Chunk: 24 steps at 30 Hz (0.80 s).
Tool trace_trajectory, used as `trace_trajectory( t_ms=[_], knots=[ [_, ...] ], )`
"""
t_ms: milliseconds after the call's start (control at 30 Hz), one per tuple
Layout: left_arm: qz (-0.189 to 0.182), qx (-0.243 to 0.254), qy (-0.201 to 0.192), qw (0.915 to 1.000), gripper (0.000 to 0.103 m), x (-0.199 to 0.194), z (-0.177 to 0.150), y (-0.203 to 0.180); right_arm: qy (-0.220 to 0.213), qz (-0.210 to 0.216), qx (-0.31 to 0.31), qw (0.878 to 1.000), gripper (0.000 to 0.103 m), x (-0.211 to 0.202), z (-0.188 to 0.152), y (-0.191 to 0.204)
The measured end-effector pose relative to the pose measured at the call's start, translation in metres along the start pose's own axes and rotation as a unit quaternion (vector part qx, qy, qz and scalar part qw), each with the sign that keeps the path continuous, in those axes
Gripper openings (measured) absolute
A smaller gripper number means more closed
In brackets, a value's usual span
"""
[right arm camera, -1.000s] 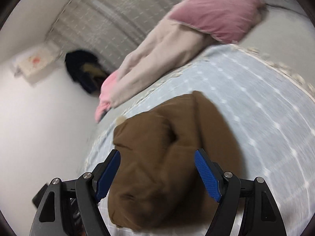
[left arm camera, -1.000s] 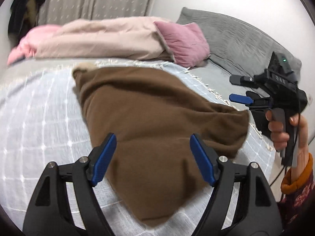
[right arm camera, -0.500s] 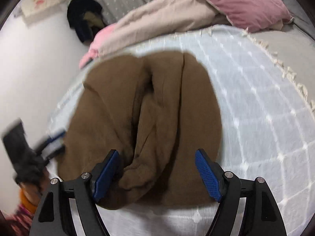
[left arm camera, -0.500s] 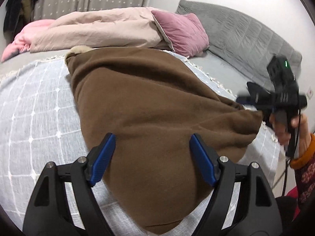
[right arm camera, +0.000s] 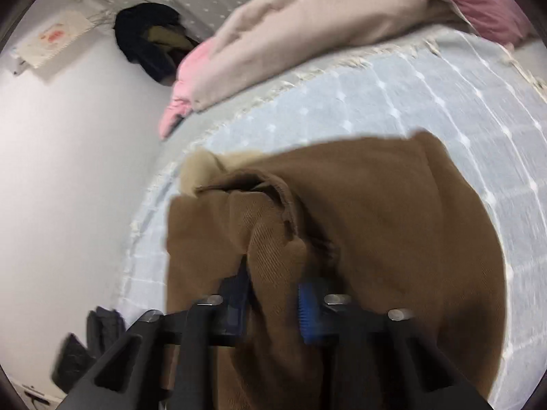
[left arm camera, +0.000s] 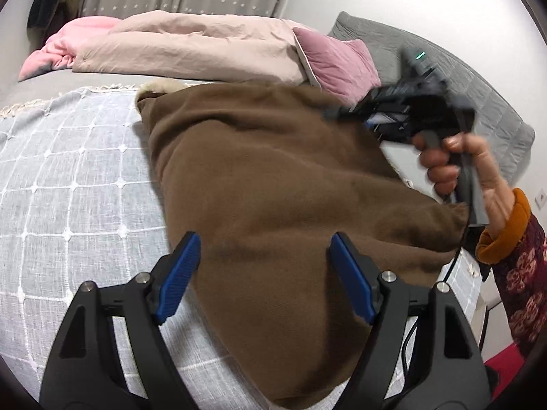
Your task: Fold large clothes
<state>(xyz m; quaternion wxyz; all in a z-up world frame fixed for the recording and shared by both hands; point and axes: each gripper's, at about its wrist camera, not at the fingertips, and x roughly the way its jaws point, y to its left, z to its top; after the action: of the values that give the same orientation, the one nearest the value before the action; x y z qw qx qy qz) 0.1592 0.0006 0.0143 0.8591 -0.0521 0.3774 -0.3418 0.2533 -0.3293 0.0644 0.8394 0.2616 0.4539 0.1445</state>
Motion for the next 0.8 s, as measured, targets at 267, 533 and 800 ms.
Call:
trace_trajectory(
  t_ms=[267,533,800],
  knots=[
    [-0.042,-0.024,-0.001,0.9988,0.078,0.004,0.017,-0.011,-0.073,-0.064,0.016,0.995,0.015,-0.063,0.023,-0.051],
    [-0.056,-0.07,0.032,0.9955,0.079,0.032,0.016,0.001,-0.044,-0.102,0.084,0.99,0.059,-0.056,-0.021,-0.127],
    [-0.043,-0.084,0.053,0.9941,0.088,0.053,0.023,0.007,0.002,-0.026,0.099,0.995,0.078,-0.07,-0.035,-0.114]
  ],
)
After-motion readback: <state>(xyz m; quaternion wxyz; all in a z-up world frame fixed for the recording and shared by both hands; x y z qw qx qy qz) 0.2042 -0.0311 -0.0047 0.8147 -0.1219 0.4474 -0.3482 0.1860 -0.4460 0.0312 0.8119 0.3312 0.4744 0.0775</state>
